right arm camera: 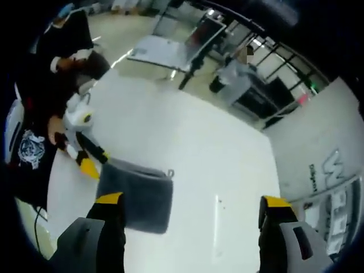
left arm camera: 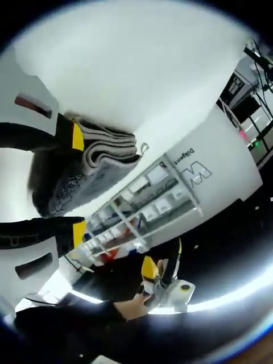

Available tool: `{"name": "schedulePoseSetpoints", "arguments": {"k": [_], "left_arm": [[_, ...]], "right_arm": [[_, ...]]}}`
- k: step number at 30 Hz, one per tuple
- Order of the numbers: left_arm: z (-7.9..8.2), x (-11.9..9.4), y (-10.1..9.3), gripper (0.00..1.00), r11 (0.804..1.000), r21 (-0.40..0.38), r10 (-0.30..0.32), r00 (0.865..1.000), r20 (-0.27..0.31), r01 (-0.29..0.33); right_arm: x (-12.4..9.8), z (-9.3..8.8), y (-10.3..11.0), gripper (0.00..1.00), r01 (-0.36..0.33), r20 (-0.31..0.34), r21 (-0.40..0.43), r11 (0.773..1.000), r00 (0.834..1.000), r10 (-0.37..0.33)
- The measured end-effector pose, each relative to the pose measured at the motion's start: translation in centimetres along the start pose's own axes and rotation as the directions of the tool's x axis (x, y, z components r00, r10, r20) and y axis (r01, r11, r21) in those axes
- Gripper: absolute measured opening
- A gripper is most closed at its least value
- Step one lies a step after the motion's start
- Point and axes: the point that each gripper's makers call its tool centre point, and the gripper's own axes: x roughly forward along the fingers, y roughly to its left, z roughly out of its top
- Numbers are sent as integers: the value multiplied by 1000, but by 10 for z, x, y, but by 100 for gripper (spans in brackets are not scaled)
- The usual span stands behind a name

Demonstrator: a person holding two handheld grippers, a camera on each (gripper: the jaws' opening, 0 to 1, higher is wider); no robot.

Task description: Open the folded towel by lifting each exposed corner and separating the folded layers until the towel lies flat within the target outline without major curled edges

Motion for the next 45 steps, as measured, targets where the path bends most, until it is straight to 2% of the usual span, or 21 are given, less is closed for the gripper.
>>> {"name": "schedulePoseSetpoints", "arguments": {"k": [6,11,13,16,24,30,34,37,41,45], "left_arm": [[1,1,2,33,1000,-11,4,1000,1,-4],[-2,1,1,43,1000,-25,18,1000,-16,-18],[-2,1,1,44,999,-28,21,1000,-17,-22],[-2,2,4,40,999,-30,31,999,-23,-31],[-2,3,10,29,997,-44,70,997,-26,-71],[-2,5,11,28,997,-39,72,997,-21,-73],[-1,5,10,21,997,-37,60,998,-14,-61],[-1,6,10,19,998,-34,54,998,-11,-54],[-1,6,9,18,998,-29,49,999,-6,-49],[-1,6,8,17,999,-30,40,999,-2,-40]], "right_arm": [[22,0,6,97,-33,-9,-16,999,999,33],[45,-9,7,97,-59,-19,-22,998,998,59],[52,-15,9,94,-72,-33,-21,997,997,71],[58,-18,11,93,-82,-47,-24,996,996,80],[70,-14,21,90,-131,-44,-27,991,991,130],[86,-20,26,89,-154,-68,-18,988,986,153],[93,-22,31,81,-179,-67,-13,984,982,177],[97,-20,35,73,-209,-46,11,978,977,210],[103,-22,38,62,-238,-60,18,971,969,239],[112,-28,40,62,-238,-86,18,971,967,239]]}}
